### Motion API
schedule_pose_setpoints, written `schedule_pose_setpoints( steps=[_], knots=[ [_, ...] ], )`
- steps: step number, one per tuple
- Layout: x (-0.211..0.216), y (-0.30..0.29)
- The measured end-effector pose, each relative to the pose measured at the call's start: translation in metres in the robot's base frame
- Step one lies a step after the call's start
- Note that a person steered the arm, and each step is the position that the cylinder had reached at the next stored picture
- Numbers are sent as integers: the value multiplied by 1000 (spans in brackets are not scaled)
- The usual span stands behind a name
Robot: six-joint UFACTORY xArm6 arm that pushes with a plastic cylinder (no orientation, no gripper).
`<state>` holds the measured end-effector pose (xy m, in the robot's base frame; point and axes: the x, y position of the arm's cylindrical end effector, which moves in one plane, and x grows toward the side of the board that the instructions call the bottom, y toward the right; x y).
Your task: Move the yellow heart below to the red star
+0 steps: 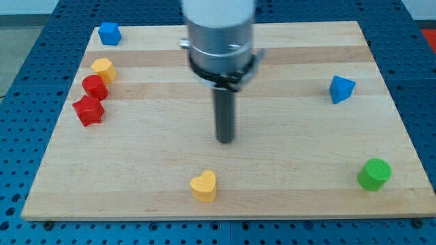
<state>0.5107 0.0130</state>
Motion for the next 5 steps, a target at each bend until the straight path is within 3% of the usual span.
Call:
schedule_pose_setpoints(
  steps=[1,2,3,4,5],
  knots=[
    [65,22],
    [95,24],
    [103,17],
    [62,1],
    [57,-28]
  ],
)
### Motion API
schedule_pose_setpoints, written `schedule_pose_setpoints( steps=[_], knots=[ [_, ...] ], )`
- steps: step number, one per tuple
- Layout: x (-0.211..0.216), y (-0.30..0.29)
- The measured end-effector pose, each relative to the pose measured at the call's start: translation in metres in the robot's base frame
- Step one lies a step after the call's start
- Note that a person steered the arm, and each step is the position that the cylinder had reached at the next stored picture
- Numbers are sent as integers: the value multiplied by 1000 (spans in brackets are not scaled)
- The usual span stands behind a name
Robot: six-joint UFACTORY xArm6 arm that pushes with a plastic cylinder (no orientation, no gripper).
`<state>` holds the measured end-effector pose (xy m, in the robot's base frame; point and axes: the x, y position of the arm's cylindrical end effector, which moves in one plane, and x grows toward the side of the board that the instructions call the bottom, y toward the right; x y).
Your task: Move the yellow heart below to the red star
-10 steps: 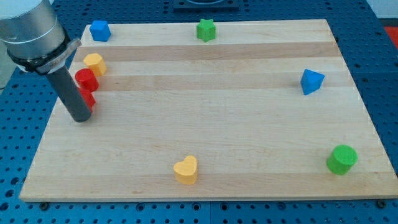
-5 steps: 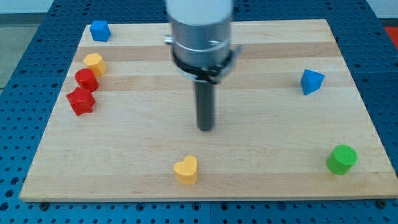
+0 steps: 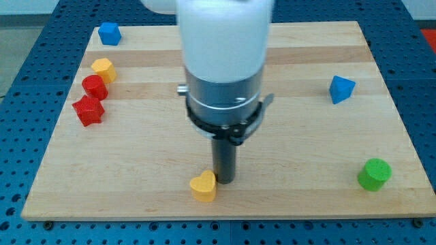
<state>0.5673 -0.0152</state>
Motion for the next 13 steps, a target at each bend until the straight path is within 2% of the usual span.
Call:
schedule_pose_setpoints(
  steps=[4,5,6,7,8,9,12,13],
  knots=[
    [50,-9],
    [32,-19],
    [4,-48],
    [0,-93],
    [10,-85],
    [40,-73],
    [25,-149],
    [22,-150]
  ],
)
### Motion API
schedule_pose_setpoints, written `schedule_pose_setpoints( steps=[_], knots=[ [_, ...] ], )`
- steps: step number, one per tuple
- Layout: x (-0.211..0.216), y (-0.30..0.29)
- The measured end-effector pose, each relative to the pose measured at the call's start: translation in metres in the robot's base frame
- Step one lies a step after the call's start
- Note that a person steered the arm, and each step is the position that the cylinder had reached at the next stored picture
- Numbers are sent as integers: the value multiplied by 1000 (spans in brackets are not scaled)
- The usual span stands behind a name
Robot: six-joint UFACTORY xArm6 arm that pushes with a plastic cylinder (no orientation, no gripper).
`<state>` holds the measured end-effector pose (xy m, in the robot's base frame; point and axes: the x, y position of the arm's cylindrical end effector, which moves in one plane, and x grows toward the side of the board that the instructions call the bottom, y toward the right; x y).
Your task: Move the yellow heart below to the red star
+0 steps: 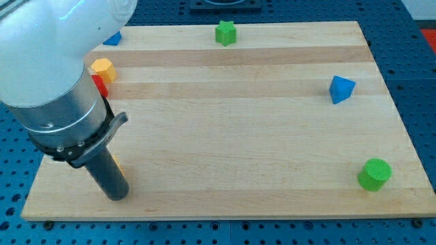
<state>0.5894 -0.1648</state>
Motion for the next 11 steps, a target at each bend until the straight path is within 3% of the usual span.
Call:
schedule_pose_setpoints(
  steps=[6,8,9,11],
  knots=[
    [-67,-68],
    [-60,-27],
    [-76,-18],
    [-85,-44]
  ],
)
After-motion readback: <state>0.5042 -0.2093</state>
